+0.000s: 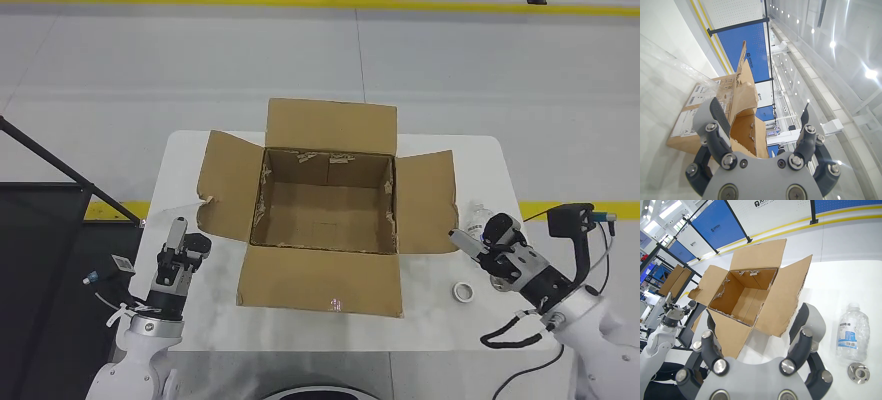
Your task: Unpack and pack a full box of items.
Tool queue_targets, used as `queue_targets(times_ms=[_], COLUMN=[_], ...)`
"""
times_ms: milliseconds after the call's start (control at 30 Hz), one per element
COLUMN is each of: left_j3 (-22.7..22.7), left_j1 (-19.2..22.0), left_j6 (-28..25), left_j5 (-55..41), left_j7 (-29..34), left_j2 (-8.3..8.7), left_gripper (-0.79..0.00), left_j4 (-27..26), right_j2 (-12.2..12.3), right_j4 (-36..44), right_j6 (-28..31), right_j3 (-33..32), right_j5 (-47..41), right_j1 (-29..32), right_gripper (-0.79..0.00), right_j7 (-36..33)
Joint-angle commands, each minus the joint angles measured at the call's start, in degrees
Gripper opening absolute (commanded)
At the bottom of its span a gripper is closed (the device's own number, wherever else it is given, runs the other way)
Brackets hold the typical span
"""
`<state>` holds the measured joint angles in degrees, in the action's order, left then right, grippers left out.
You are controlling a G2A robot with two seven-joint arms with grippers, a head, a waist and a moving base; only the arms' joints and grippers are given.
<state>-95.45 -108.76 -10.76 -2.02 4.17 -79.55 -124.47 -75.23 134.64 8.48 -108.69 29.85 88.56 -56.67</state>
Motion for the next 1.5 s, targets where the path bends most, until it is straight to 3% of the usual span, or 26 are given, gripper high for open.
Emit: queue_targets(times_ms=[0, 400, 767, 1067, 1133, 1200, 1300, 1467], left_j3=[-0.4, -2.0, -2.0, -2.0, -2.0, -2.0, -2.0, -2.0], left_j1=[0.3, -0.2, -0.2, -0.2, -0.2, -0.2, -0.2, -0.2], left_j6=[0.0, 1.0, 1.0, 1.0, 1.0, 1.0, 1.0, 1.0], left_j5=[0.2, -1.1, -1.1, -1.1, -1.1, -1.1, -1.1, -1.1], left_j7=[-0.9, 2.4, 2.4, 2.4, 2.4, 2.4, 2.4, 2.4], left_j2=[0.0, 0.3, 0.3, 0.3, 0.3, 0.3, 0.3, 0.3], left_gripper=[0.0, 0.0, 0.0, 0.0, 0.0, 0.0, 0.0, 0.0], left_j4=[0.2, -0.1, -0.1, -0.1, -0.1, -0.1, -0.1, -0.1], right_j2=[0.1, 1.6, 2.2, 2.8, 2.9, 3.0, 3.1, 3.4], right_j4=[0.0, 0.0, -3.9, -10.1, -11.5, -12.9, -14.8, -17.6], right_j6=[0.2, 8.5, 3.5, 0.5, -0.4, -1.0, -1.2, -1.3], right_j3=[0.1, 1.5, 4.8, 8.2, 8.8, 9.3, 9.7, 9.6], right_j5=[1.4, 20.1, 30.8, 39.9, 40.9, 41.4, 41.8, 41.3], right_j1=[0.8, 9.7, 11.7, 8.2, 7.1, 6.1, 4.8, 3.1], right_gripper=[0.0, 0.0, 0.0, -0.172, -0.314, -0.32, -0.409, -0.431], right_j7=[1.1, -0.8, -2.8, -3.9, -4.4, -5.3, -6.5, -7.5])
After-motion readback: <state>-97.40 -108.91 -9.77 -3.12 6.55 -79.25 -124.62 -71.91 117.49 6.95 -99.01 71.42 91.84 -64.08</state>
